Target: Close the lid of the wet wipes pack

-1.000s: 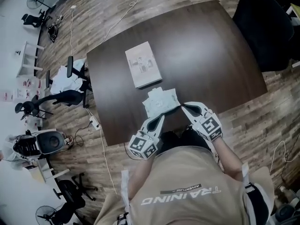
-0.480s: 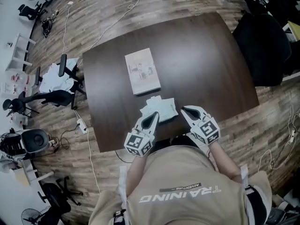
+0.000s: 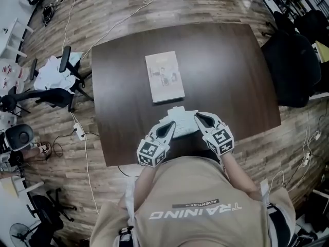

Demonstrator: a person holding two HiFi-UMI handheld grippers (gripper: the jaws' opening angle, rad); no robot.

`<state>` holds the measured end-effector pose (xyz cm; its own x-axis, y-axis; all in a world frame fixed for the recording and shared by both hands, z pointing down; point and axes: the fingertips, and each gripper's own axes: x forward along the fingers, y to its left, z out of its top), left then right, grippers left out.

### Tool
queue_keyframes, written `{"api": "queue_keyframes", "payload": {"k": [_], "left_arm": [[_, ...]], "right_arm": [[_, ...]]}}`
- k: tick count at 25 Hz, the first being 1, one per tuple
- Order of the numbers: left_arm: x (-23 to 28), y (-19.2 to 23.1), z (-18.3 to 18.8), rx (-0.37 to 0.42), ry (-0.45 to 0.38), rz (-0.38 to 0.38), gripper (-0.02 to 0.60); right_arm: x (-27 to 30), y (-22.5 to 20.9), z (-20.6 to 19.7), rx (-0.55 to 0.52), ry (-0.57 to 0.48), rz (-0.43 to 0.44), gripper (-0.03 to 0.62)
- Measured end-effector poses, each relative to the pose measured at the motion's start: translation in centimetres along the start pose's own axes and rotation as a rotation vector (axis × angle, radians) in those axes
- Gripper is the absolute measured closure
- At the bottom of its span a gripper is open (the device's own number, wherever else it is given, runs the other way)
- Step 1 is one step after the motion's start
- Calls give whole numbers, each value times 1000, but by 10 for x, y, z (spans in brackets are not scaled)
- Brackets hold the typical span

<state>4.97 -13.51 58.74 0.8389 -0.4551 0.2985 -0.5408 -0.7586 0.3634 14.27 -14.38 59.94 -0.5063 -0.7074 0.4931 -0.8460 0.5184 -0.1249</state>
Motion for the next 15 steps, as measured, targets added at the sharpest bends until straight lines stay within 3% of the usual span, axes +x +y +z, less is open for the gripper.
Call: {"api": "queue_keyframes", "payload": {"k": [7, 11, 15], "left_arm": [[1, 12, -3, -14, 10, 68, 572], [1, 9, -12, -90, 27, 106, 572], [9, 18, -26, -74, 44, 174, 572]], "right_arm": [[32, -4, -5, -45, 63, 125, 577], [45, -13, -27, -49, 93, 189, 577], [66, -22, -49, -53, 91, 265, 579]]}}
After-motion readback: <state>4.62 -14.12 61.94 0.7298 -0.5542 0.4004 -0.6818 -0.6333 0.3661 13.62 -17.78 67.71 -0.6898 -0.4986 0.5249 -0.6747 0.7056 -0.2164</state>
